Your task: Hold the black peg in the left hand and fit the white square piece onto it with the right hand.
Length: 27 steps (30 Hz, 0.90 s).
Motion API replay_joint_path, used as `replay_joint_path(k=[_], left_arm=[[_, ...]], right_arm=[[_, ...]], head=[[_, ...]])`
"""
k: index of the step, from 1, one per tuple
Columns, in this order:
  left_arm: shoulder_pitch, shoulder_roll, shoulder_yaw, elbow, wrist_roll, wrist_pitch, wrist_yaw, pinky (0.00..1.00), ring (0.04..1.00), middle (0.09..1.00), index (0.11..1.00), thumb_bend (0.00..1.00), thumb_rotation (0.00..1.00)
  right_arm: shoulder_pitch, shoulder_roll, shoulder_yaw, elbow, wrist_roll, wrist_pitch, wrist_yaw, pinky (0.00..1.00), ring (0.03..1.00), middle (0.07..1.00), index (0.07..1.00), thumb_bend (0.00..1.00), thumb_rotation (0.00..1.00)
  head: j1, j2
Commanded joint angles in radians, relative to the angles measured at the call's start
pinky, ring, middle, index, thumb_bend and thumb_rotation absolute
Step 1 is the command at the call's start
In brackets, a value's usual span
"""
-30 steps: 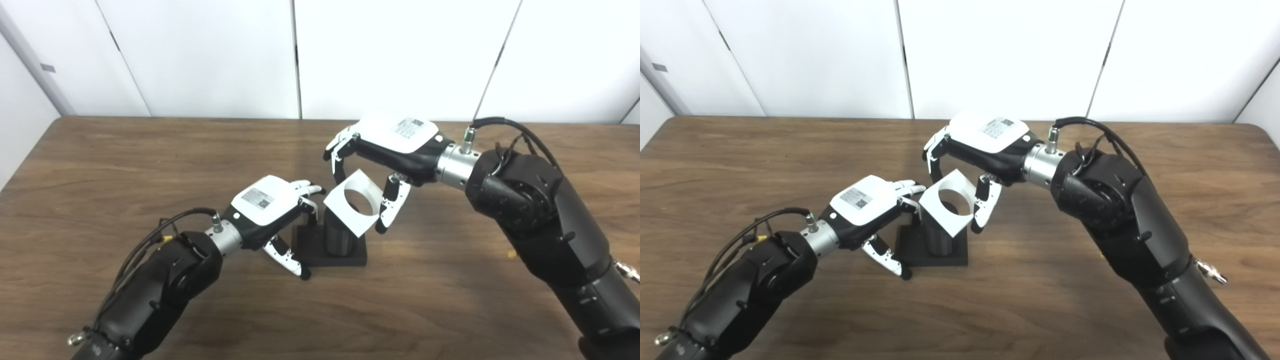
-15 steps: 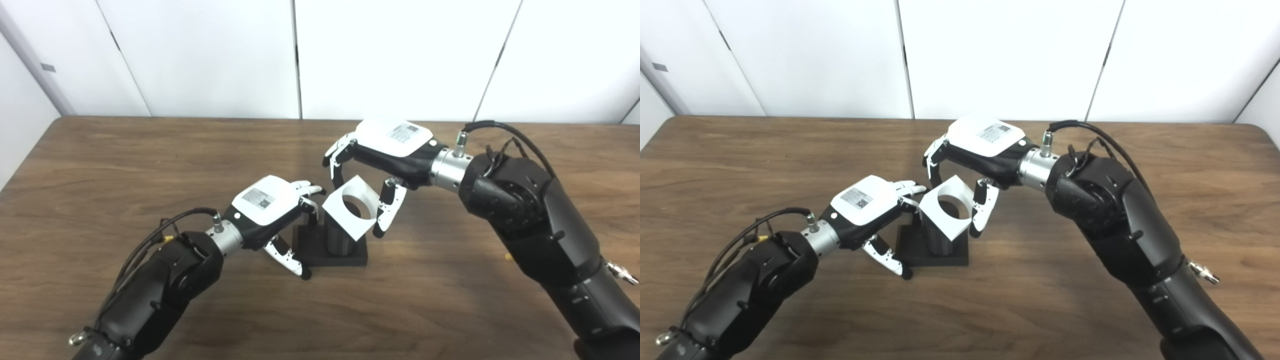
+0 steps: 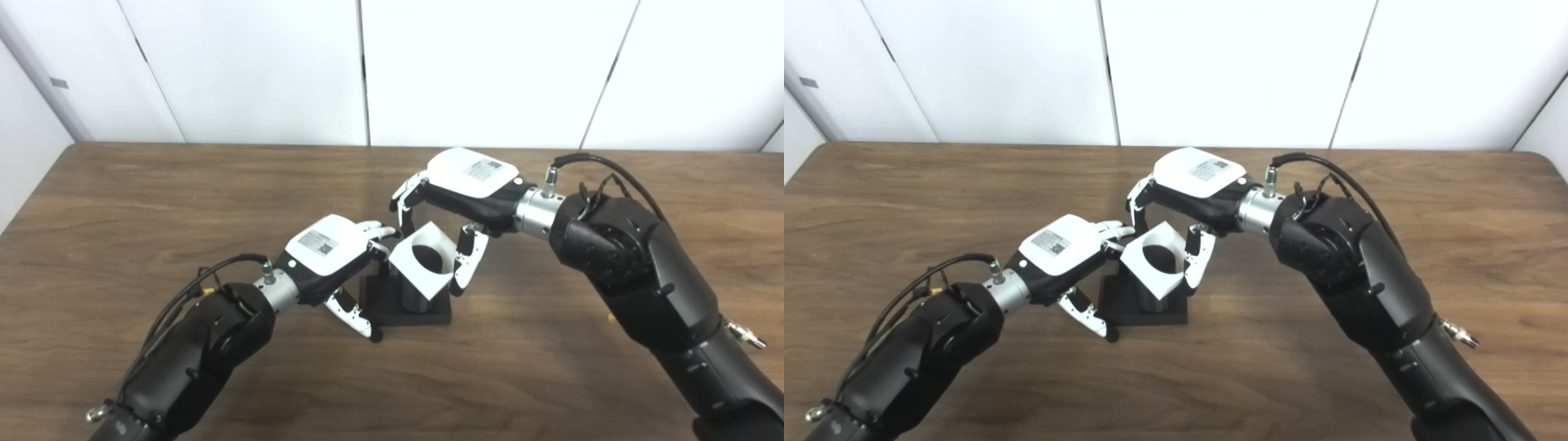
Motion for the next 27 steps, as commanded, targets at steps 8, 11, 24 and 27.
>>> replay_joint_path(k=[8, 11, 24, 27], left_arm=[[-0.009, -0.004, -0.024, 0.003, 0.052, -0.002, -0.013, 0.74, 0.9, 0.905, 0.49, 0.52, 0.07], [-0.01, -0.005, -0.025, 0.003, 0.056, -0.002, -0.011, 0.74, 0.903, 0.906, 0.49, 0.52, 0.07], [-0.011, -0.005, -0.025, -0.005, 0.059, 0.001, -0.02, 0.74, 0.898, 0.902, 0.49, 0.52, 0.08], [-0.013, -0.002, -0.023, -0.002, 0.052, -0.002, -0.026, 0.74, 0.902, 0.904, 0.49, 0.52, 0.08]], right_arm=[[-0.048, 0.032, 0.013, -0.001, 0.007, -0.021, -0.027, 0.79, 0.807, 0.761, 0.479, 0.52, 0.14], [-0.052, 0.039, 0.02, 0.0, 0.01, -0.023, -0.024, 0.79, 0.807, 0.759, 0.479, 0.52, 0.14], [-0.068, 0.02, 0.059, -0.021, -0.025, 0.08, 0.108, 0.83, 0.856, 0.837, 0.784, 0.94, 0.41], [-0.073, 0.016, 0.059, -0.026, -0.03, 0.094, 0.122, 0.83, 0.868, 0.855, 0.847, 0.99, 0.42]], head=[[-0.005, 0.003], [-0.006, 0.003], [-0.007, 0.007], [-0.008, 0.006]])
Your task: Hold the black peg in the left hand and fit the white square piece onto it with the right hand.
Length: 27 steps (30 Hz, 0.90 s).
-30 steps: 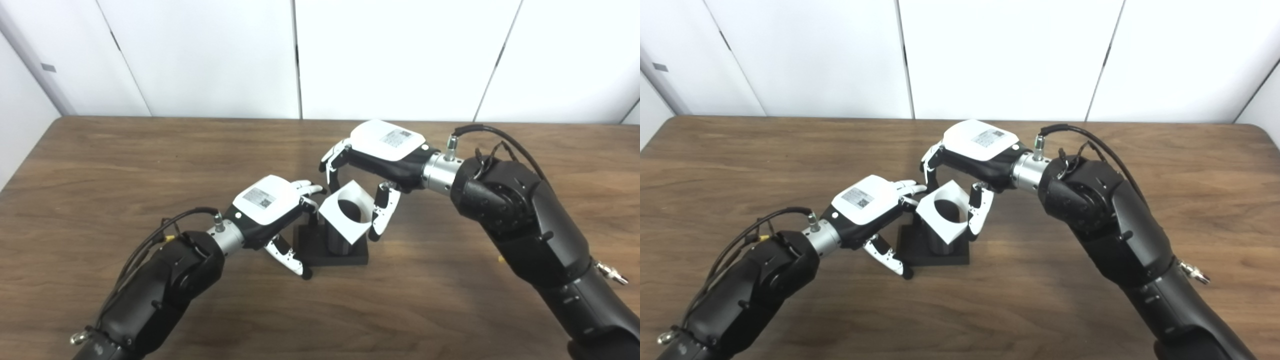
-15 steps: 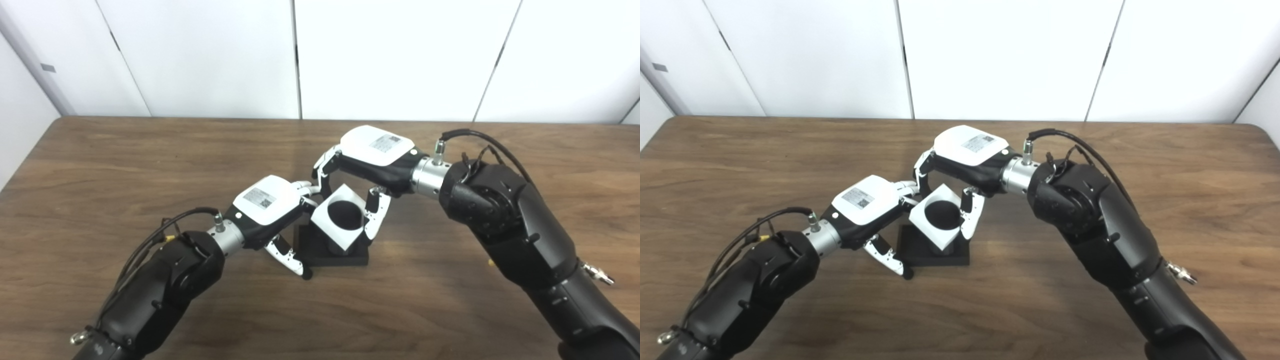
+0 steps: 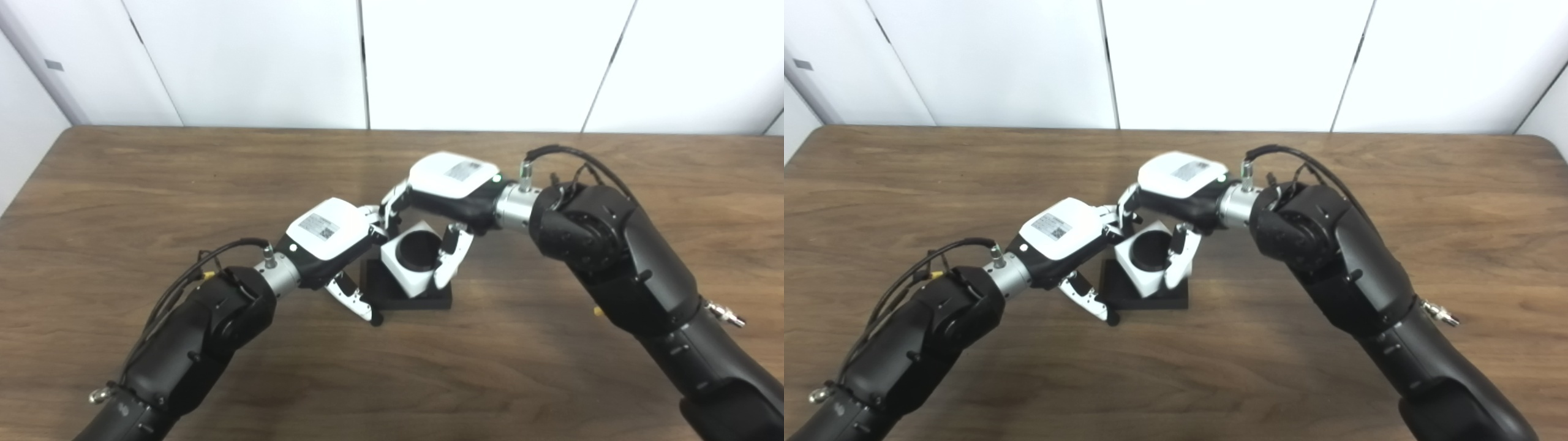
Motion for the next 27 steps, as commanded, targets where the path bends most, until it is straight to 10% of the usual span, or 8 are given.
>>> replay_joint_path(k=[1, 18, 27], left_arm=[[-0.01, -0.002, -0.019, 0.004, 0.033, -0.001, -0.022, 0.74, 0.902, 0.904, 0.49, 0.52, 0.08], [-0.012, 0.002, -0.016, -0.004, 0.039, 0.006, -0.036, 0.76, 0.91, 0.916, 0.49, 0.52, 0.08], [-0.01, 0.003, -0.013, 0.007, 0.037, -0.003, -0.018, 0.75, 0.906, 0.914, 0.49, 0.52, 0.08]], right_arm=[[-0.055, -0.001, -0.013, -0.033, -0.001, 0.015, 0.0, 0.83, 0.87, 0.858, 0.852, 0.99, 0.42], [-0.061, -0.022, -0.03, -0.04, 0.017, 0.009, 0.004, 0.82, 0.869, 0.867, 0.848, 0.96, 0.38], [-0.096, -0.03, -0.15, -0.064, 0.059, 0.058, -0.035, 0.75, 0.84, 0.847, 0.823, 0.89, 0.33]], head=[[0.0, 0.001], [-0.001, 0.001], [-0.002, -0.001]])
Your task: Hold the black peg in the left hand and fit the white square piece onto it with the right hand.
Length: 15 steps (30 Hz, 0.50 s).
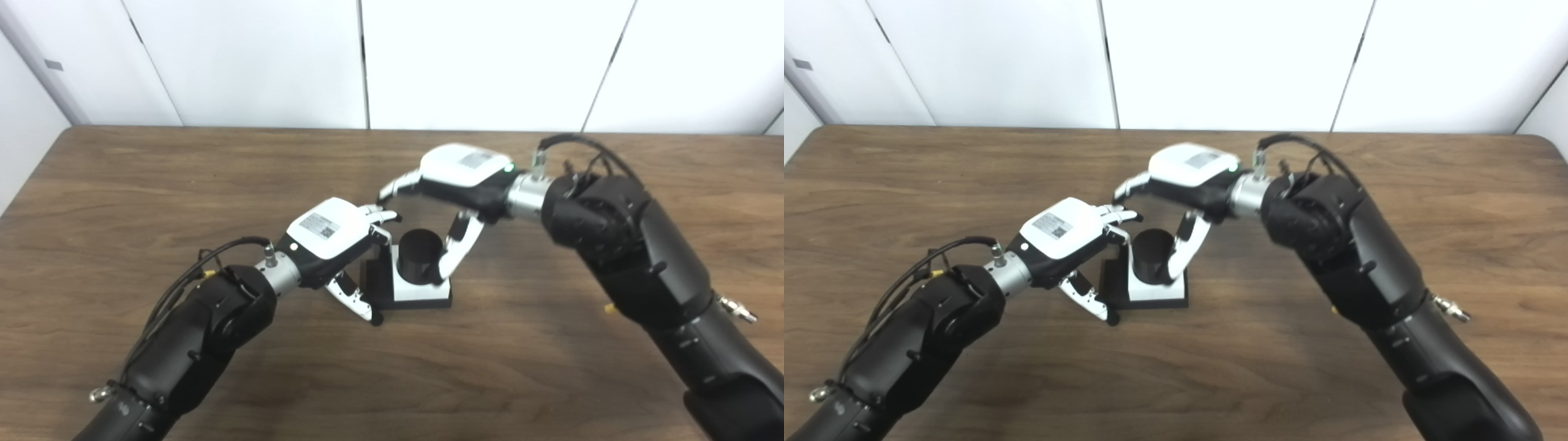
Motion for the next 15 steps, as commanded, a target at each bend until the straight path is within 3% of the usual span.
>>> replay_joint_path(k=[1, 4, 10, 15], left_arm=[[-0.009, 0.003, -0.015, 0.014, 0.041, -0.007, -0.002, 0.75, 0.906, 0.915, 0.49, 0.52, 0.08], [-0.009, 0.005, -0.013, 0.017, 0.04, -0.008, 0.002, 0.75, 0.903, 0.913, 0.49, 0.52, 0.08], [-0.01, 0.011, -0.011, 0.014, 0.036, -0.011, -0.002, 0.76, 0.907, 0.913, 0.491, 0.52, 0.08], [-0.01, 0.012, -0.008, 0.012, 0.024, -0.011, -0.01, 0.76, 0.906, 0.912, 0.49, 0.52, 0.07]], right_arm=[[-0.07, -0.021, -0.051, -0.045, 0.031, 0.026, -0.036, 0.74, 0.838, 0.846, 0.822, 0.87, 0.31], [-0.078, -0.036, -0.103, -0.047, 0.066, 0.05, -0.045, 0.69, 0.82, 0.838, 0.814, 0.83, 0.27], [-0.064, -0.079, -0.171, -0.005, 0.125, 0.041, -0.095, 0.62, 0.784, 0.833, 0.8, 0.81, 0.31], [0.008, -0.07, -0.25, 0.006, 0.194, 0.039, -0.199, 0.64, 0.755, 0.782, 0.753, 0.75, 0.24]], head=[[0.002, -0.003], [0.002, -0.002], [-0.007, -0.003], [-0.011, -0.002]])
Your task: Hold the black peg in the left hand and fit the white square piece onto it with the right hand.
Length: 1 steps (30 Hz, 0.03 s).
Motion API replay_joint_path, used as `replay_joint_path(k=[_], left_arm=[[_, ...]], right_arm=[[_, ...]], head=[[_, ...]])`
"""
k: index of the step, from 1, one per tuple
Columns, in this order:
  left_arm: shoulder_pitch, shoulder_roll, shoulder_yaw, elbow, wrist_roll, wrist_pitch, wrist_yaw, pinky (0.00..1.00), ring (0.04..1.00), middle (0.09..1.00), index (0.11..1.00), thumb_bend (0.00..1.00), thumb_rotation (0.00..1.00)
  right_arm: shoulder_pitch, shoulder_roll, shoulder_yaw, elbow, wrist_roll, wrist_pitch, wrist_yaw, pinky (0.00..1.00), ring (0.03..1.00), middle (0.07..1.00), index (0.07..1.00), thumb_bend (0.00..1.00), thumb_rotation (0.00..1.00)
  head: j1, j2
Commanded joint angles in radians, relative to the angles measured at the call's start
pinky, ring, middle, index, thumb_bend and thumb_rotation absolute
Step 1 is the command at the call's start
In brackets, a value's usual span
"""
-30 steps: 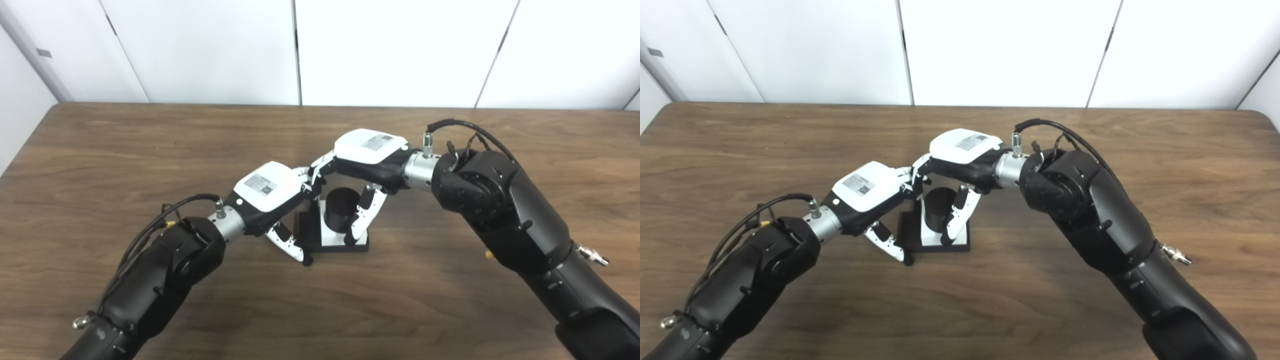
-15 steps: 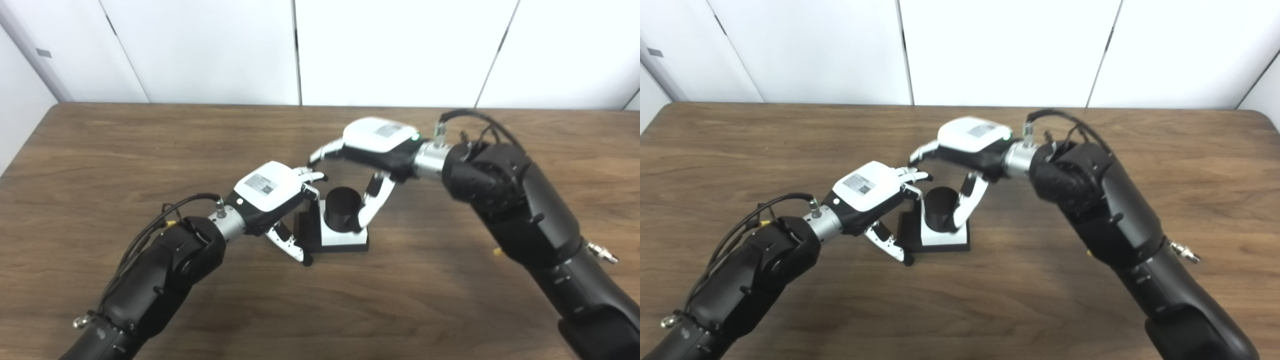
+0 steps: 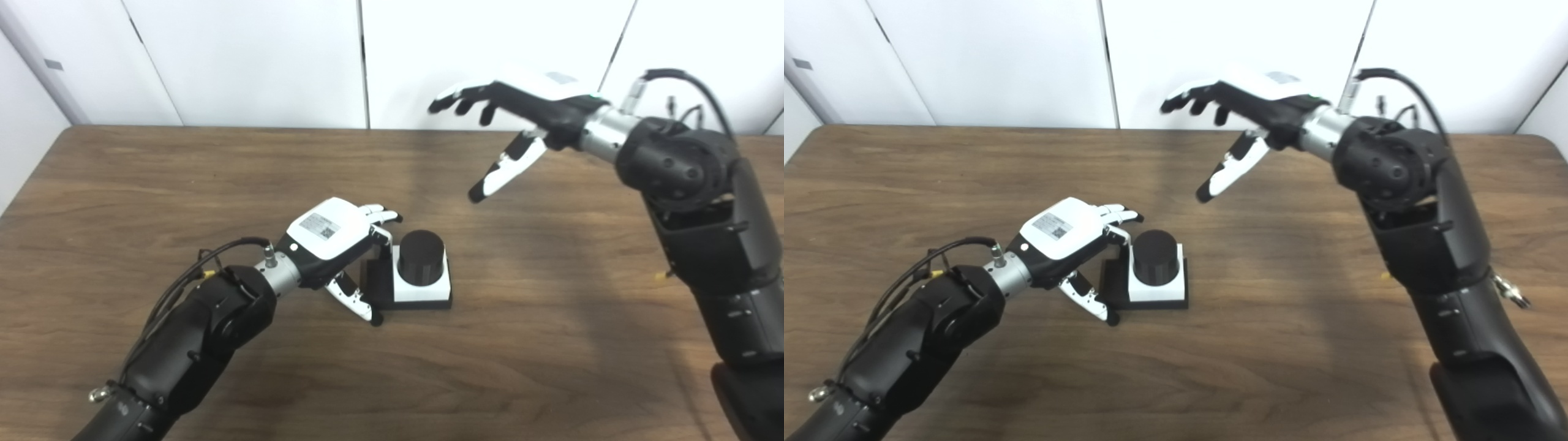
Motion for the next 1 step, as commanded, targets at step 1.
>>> replay_joint_path(k=[1], left_arm=[[-0.01, 0.01, -0.01, 0.01, 0.022, -0.004, -0.021, 0.76, 0.907, 0.912, 0.49, 0.52, 0.07]], right_arm=[[0.002, 0.002, -0.035, -0.012, 0.028, -0.002, -0.076, 0.64, 0.751, 0.777, 0.747, 0.75, 0.24]], head=[[-0.001, 0.001]])
